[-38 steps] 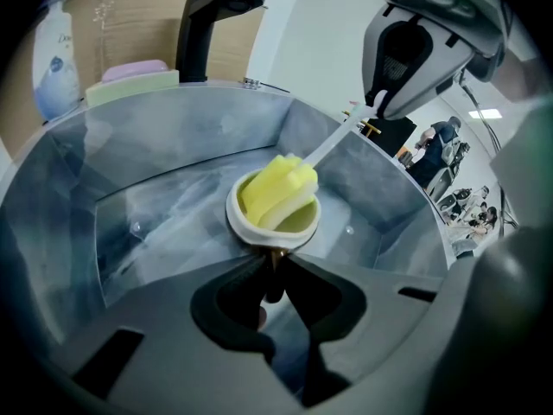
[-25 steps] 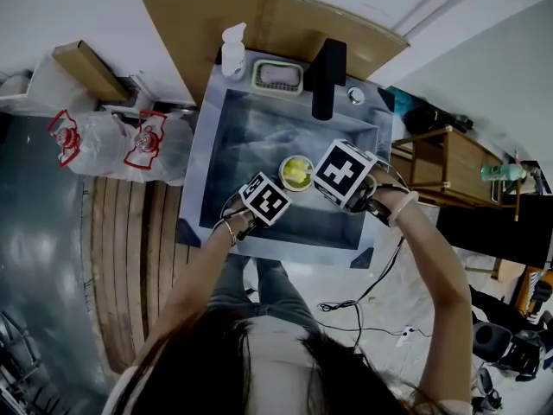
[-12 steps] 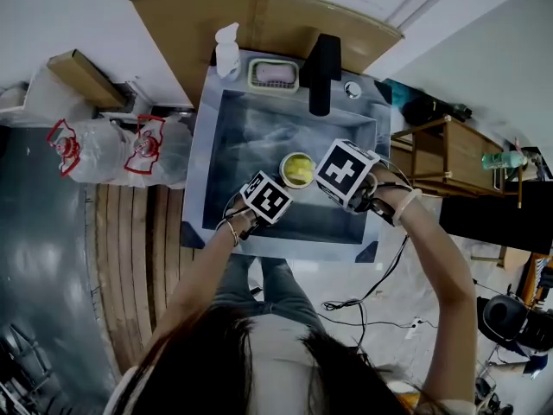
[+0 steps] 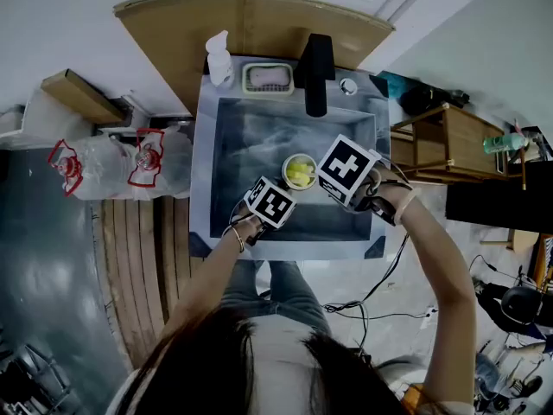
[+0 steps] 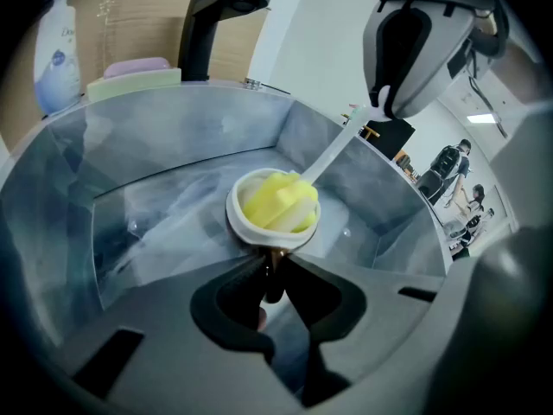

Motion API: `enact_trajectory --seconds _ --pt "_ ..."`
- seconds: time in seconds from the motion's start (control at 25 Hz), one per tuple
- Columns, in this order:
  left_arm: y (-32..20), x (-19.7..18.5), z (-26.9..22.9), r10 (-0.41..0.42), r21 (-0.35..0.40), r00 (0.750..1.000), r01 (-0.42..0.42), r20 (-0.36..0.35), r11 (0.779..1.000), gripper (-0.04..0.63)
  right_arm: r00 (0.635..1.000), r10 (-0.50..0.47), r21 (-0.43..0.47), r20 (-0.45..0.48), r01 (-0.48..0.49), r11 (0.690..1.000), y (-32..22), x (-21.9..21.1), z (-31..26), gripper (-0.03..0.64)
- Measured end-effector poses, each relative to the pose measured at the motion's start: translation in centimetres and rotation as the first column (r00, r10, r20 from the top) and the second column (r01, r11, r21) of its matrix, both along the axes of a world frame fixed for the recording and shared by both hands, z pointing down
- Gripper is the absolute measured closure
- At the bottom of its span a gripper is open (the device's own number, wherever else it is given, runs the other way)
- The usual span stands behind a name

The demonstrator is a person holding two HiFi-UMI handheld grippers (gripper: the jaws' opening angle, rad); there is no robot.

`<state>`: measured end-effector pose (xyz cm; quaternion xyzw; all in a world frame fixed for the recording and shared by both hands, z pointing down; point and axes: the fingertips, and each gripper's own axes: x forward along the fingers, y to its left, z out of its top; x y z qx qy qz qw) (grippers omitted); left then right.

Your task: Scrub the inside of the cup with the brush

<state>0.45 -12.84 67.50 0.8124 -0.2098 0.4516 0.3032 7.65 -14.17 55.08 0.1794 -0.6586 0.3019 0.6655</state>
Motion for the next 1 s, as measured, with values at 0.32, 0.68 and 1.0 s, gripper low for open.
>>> enact_trajectory --seconds 0.32,0.68,1.0 --pt "-0.1 0.1 0.0 0.008 -0.001 1.0 -0.008 -0.017 1.0 0.525 0.996 0.092 0.03 0.002 -0.092 0.995 -1.6 0.2 0.0 0.566" --pt "0.0 -0.1 0.0 0.008 -0.005 1.0 -0.008 -0.019 1.0 0.525 0.991 0.132 0.033 -0.021 -0.131 0.991 -1.2 0.9 0.1 0.568" --pt "-0.1 0.0 -0.1 0.013 0.002 1.0 -0.013 -0.014 1.0 0.525 0.996 0.086 0.015 -0.024 -0.086 0.996 1.2 0.2 -0.2 0.568"
